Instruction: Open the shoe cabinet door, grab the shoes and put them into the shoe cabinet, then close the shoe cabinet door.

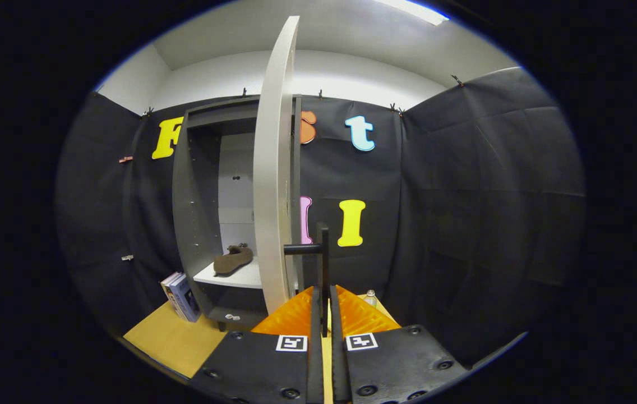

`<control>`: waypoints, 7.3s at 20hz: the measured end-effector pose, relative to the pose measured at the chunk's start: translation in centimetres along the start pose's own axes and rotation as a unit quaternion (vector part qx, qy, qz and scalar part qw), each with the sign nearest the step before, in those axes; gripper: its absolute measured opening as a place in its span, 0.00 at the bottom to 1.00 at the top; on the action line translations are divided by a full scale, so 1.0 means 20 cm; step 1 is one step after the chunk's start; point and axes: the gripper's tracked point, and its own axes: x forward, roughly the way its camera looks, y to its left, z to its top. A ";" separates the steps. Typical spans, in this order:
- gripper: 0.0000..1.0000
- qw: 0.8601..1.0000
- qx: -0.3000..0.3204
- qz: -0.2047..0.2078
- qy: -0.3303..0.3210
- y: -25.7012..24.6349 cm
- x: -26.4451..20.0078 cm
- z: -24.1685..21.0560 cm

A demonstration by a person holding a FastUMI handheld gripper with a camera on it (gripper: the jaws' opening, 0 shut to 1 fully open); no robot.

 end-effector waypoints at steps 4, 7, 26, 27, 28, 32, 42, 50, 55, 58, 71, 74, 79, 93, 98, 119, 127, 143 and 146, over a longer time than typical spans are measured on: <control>0.15 1.000 -0.018 -0.024 0.003 -0.04 -0.09 -0.01; 0.17 0.999 -0.032 0.000 0.034 0.06 -0.17 -0.08; 0.98 0.936 0.045 0.128 0.325 0.94 -0.05 -1.69; 0.98 0.934 0.038 0.131 0.330 0.96 -0.02 -1.77; 0.98 0.932 0.033 0.133 0.337 0.96 0.01 -1.84; 0.98 0.918 0.038 0.126 0.373 1.00 0.13 -2.17; 0.73 0.945 0.017 0.028 0.324 0.95 0.55 -2.52; 0.09 0.962 -0.005 0.031 0.270 0.92 0.59 -2.34; 0.09 0.969 -0.005 0.064 0.238 0.97 0.57 -1.81; 0.09 0.972 -0.004 0.061 0.228 0.98 0.58 -1.46; 0.09 0.984 0.014 0.074 0.159 1.11 1.30 -0.41; 0.09 0.985 0.007 0.073 0.156 1.10 1.53 -0.34; 0.09 0.985 0.007 0.061 0.160 1.09 1.93 -0.34; 0.09 0.968 0.011 0.045 0.246 1.13 2.54 -0.86; 0.19 0.966 -0.011 0.036 0.255 1.14 2.54 -0.90; 0.99 0.987 -0.007 0.069 0.142 1.05 1.80 -0.30; 0.98 0.998 -0.032 0.031 -0.049 0.92 1.10 0.18; 0.98 0.995 -0.010 0.096 -0.027 0.52 -0.16 -0.04; 0.98 0.996 -0.025 0.084 -0.015 0.29 -0.30 -0.05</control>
